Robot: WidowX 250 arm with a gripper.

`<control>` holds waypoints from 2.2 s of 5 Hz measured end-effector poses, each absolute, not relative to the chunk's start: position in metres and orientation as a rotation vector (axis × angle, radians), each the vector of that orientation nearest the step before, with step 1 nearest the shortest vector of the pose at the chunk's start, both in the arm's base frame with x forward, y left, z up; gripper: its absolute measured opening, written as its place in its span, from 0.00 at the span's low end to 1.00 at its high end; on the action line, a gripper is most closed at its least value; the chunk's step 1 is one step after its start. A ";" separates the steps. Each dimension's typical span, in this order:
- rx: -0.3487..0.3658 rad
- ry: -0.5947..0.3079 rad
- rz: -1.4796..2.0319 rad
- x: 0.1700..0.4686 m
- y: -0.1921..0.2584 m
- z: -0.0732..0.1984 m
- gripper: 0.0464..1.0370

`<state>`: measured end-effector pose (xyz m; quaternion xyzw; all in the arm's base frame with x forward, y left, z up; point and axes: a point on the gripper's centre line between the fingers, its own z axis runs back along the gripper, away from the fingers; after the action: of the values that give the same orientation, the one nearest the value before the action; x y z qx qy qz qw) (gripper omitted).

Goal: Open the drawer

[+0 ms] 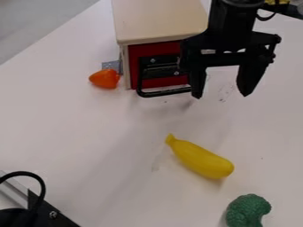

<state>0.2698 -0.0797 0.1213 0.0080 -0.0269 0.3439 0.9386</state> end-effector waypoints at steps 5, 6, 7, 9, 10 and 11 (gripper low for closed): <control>-0.033 -0.032 1.510 0.303 -0.057 0.113 0.96; -0.058 0.000 1.681 0.304 -0.037 0.108 0.96; -0.074 0.009 1.769 0.303 -0.017 0.099 0.96; -0.018 -0.001 1.878 0.298 0.012 0.072 0.96; 0.019 -0.012 1.889 0.295 0.018 0.061 0.96; 0.047 -0.028 1.890 0.292 0.024 0.051 0.96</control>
<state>0.2918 0.0235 0.0508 0.0201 -0.0118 0.8103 0.5856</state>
